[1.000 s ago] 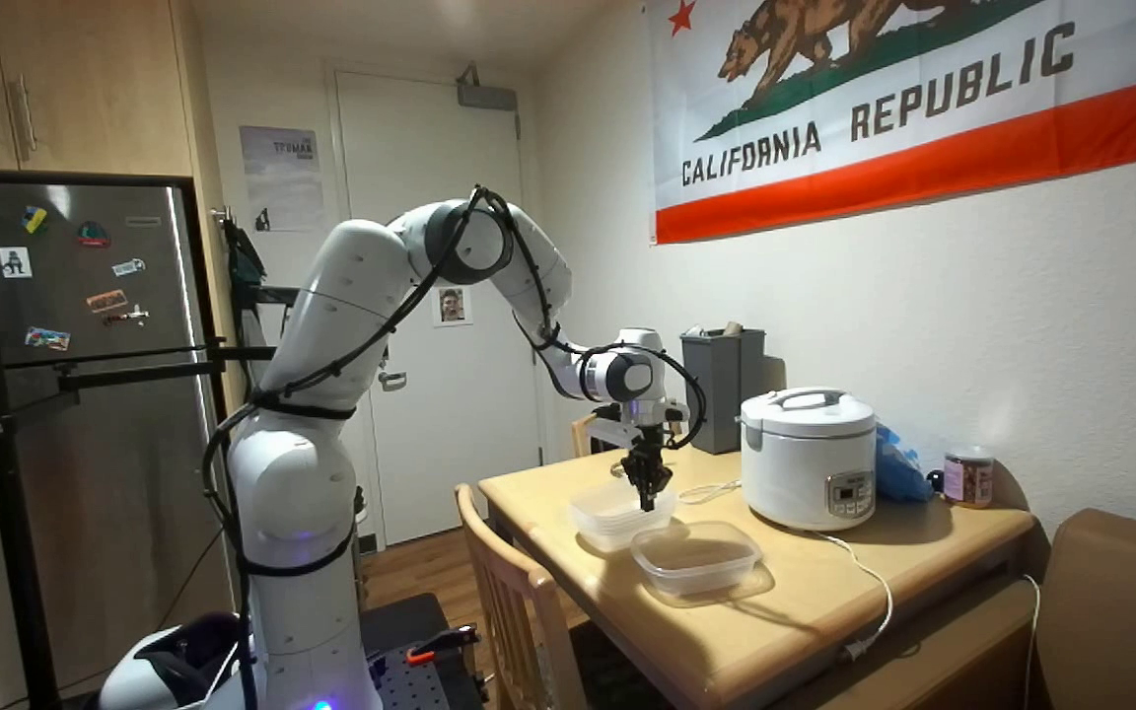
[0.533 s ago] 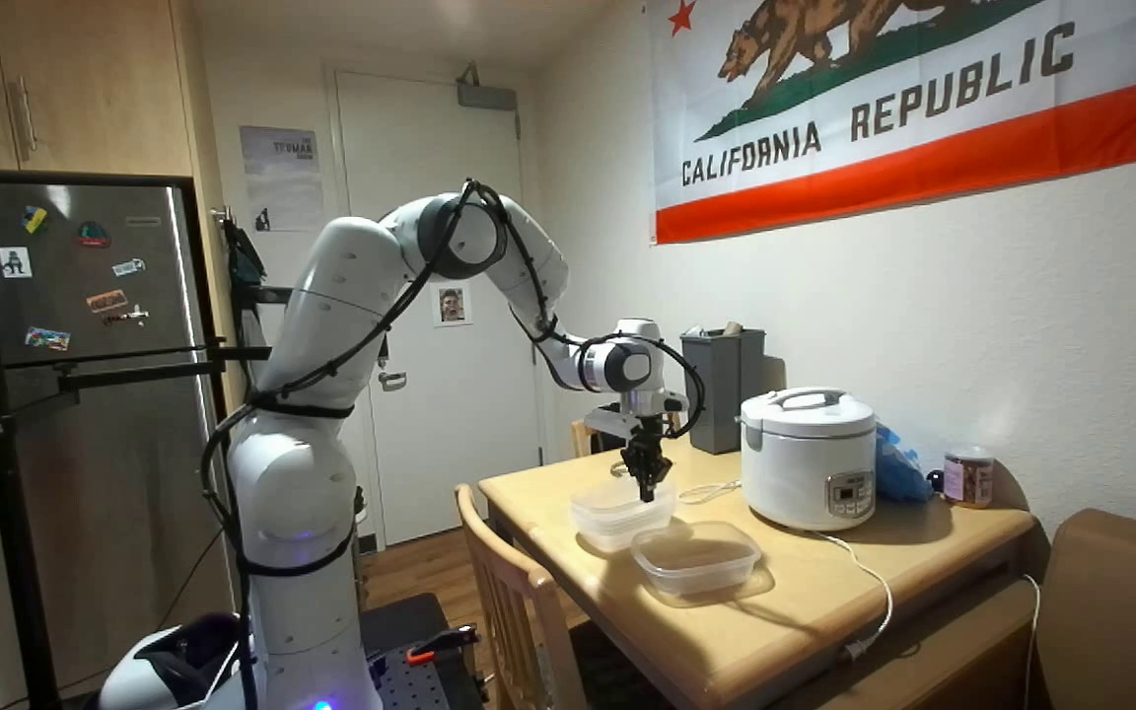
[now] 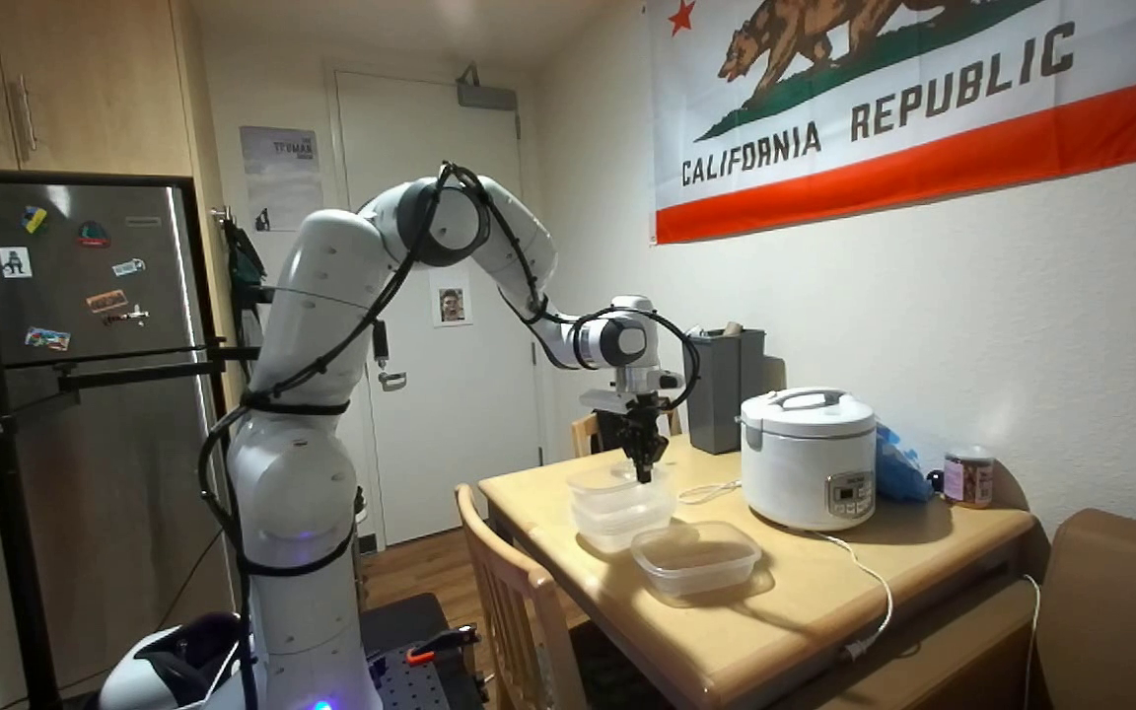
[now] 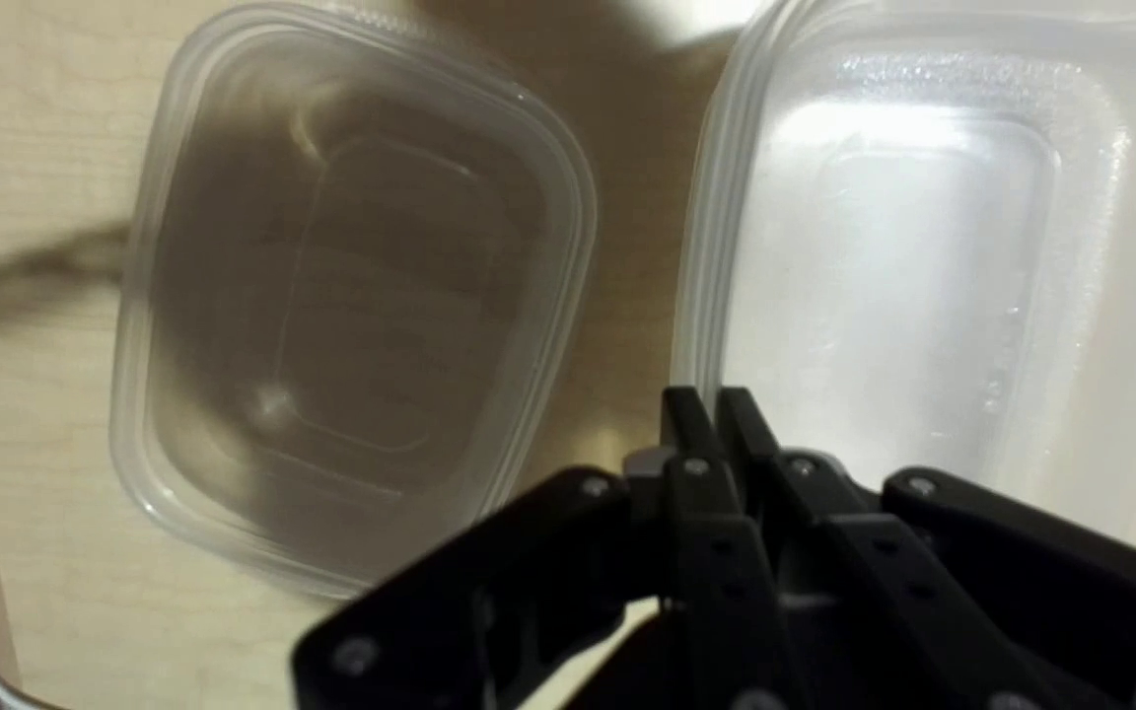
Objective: Stack two of the lunchboxes from the stack of boxes on the right
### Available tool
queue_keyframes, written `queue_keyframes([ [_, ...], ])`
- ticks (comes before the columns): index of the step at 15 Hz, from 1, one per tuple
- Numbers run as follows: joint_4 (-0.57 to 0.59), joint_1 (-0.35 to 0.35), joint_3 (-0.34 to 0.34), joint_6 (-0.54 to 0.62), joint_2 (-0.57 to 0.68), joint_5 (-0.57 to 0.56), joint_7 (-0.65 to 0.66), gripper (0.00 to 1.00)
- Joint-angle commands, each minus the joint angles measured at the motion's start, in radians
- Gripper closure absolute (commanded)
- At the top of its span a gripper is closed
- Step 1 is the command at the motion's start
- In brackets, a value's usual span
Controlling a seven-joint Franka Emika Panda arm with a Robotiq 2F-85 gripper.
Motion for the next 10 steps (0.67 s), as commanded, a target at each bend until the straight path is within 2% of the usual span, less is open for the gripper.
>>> queue_keyframes([
  [1,-0.027,-0.005,-0.005,-0.037,-0.045,-0.004,0.015,0.98],
  [10,-0.075,-0.064,-0.035,-0.027,-0.095,0.024,0.012,0.98],
])
